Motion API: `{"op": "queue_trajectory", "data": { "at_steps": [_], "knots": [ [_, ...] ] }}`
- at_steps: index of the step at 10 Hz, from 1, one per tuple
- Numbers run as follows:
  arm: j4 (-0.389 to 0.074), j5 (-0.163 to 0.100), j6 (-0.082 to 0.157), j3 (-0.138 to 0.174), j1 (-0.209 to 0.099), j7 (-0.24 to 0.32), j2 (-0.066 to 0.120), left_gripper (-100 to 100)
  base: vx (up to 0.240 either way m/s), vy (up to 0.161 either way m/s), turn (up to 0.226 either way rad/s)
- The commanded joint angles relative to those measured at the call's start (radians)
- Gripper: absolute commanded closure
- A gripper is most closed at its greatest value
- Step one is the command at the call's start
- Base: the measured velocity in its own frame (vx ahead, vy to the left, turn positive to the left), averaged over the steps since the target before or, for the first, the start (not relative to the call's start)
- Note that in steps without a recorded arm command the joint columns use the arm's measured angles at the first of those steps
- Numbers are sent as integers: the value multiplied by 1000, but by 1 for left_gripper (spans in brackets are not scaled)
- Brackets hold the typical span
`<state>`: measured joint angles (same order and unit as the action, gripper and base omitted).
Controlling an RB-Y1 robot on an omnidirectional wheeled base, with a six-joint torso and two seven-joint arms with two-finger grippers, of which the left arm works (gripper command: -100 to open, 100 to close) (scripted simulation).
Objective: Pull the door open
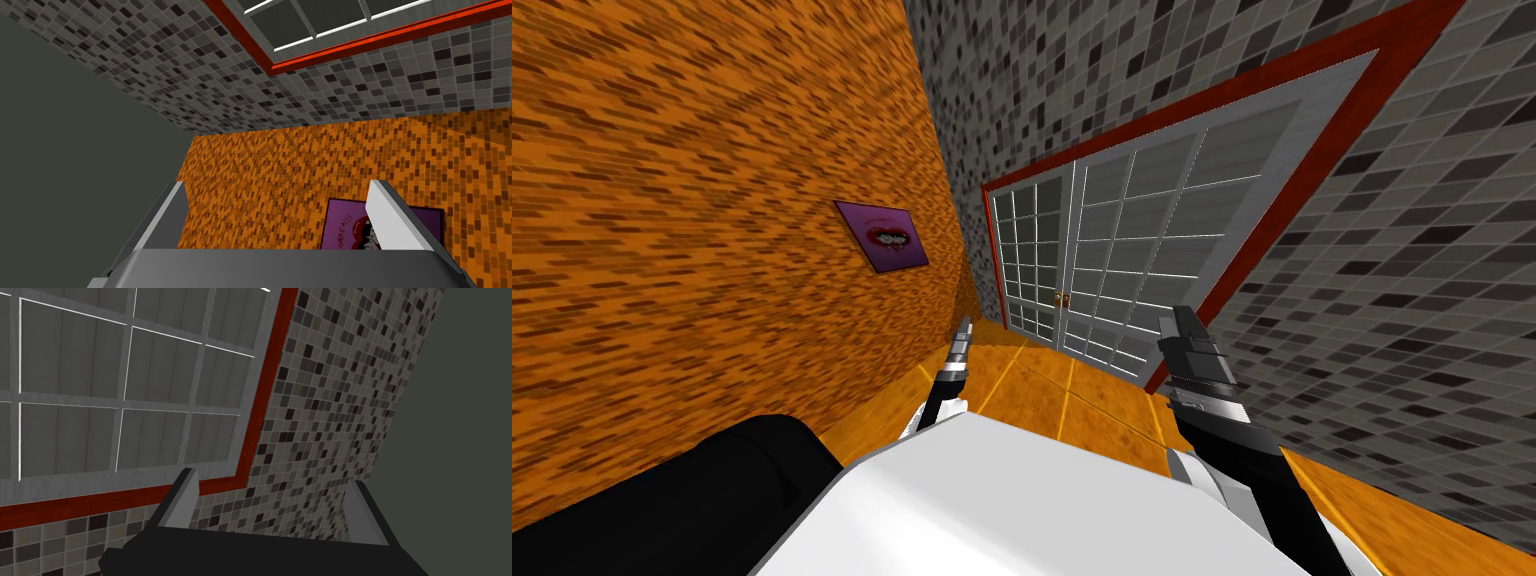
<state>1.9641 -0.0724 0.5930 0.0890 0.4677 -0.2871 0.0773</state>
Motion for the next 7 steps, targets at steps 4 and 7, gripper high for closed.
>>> {"op": "queue_trajectory", "data": {
  "at_steps": [4, 7],
  "knots": [
    [-82, 11, 24, 8, -8, -90, 10, -100, 103, -27, -92],
    [-137, 20, 39, 12, -15, -151, 15, -100, 107, -28, -94]
  ]
}}
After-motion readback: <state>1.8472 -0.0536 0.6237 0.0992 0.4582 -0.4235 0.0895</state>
